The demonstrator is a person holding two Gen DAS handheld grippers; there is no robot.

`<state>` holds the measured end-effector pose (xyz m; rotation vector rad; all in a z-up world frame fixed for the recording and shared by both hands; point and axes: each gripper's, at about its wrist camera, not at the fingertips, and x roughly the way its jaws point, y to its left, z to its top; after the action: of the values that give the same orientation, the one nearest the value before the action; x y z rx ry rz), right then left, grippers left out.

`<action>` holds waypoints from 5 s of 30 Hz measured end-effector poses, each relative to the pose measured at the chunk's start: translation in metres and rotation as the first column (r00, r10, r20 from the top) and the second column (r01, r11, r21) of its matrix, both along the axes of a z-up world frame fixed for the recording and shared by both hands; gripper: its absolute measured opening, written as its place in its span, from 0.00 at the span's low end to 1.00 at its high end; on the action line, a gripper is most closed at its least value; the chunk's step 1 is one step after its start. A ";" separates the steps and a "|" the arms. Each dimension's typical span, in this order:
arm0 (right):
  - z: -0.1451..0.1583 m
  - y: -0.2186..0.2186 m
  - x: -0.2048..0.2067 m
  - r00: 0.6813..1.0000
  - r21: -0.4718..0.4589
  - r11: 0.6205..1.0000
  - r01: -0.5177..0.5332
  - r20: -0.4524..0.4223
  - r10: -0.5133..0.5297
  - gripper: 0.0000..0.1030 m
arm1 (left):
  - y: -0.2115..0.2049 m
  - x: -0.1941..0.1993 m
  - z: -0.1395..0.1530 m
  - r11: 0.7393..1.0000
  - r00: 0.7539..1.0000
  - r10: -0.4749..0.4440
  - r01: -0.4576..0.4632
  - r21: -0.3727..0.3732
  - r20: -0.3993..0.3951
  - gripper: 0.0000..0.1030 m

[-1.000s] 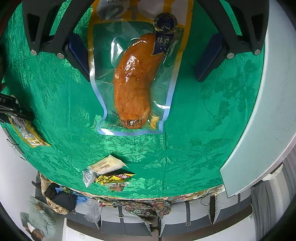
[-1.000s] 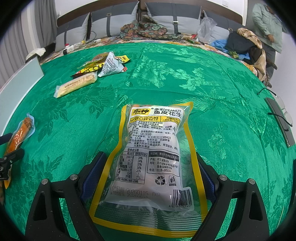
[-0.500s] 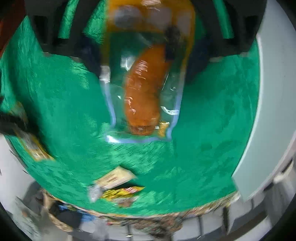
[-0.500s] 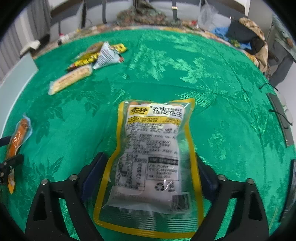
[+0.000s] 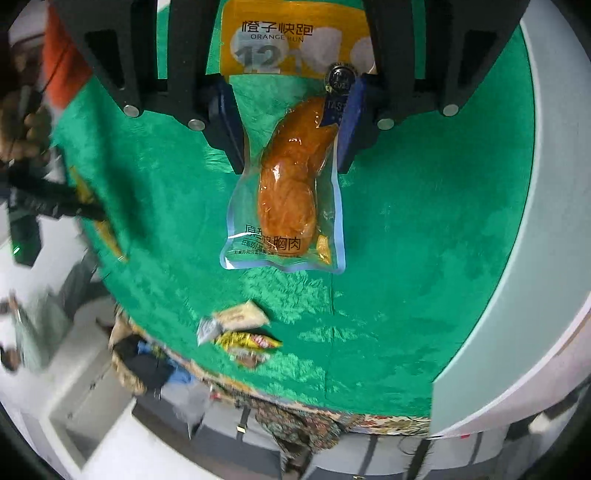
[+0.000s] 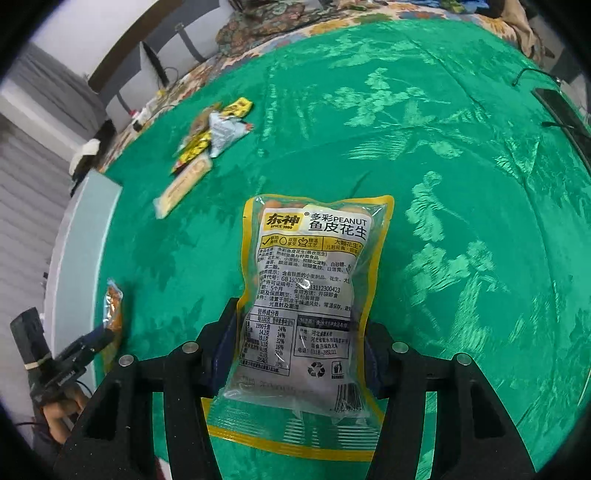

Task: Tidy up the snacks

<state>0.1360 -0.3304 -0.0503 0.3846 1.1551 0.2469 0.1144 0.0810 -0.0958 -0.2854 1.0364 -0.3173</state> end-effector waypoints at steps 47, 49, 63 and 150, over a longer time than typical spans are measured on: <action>-0.027 0.096 -0.012 0.950 -0.499 0.865 -0.060 0.238 0.204 0.73 | 0.010 -0.040 0.055 0.986 0.988 0.074 -0.093 0.140 0.135 0.99; -0.032 0.070 -0.011 0.956 -0.486 0.874 -0.017 0.247 0.157 0.73 | -0.022 -0.024 0.031 0.984 0.997 0.007 -0.021 0.177 0.079 0.99; -0.037 0.039 -0.017 0.961 -0.401 0.915 0.046 0.269 0.070 0.83 | -0.097 0.065 -0.040 0.932 0.997 -0.050 0.023 0.361 0.066 0.99; -0.038 0.040 -0.020 0.961 -0.399 0.916 0.047 0.268 0.068 0.85 | -0.093 0.065 -0.042 0.936 0.992 -0.045 -0.001 0.353 0.122 1.00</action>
<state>0.1164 -0.2899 -0.0879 -0.0237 0.9010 0.0633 0.1797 -0.0123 -0.1381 0.0706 0.9498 -0.1617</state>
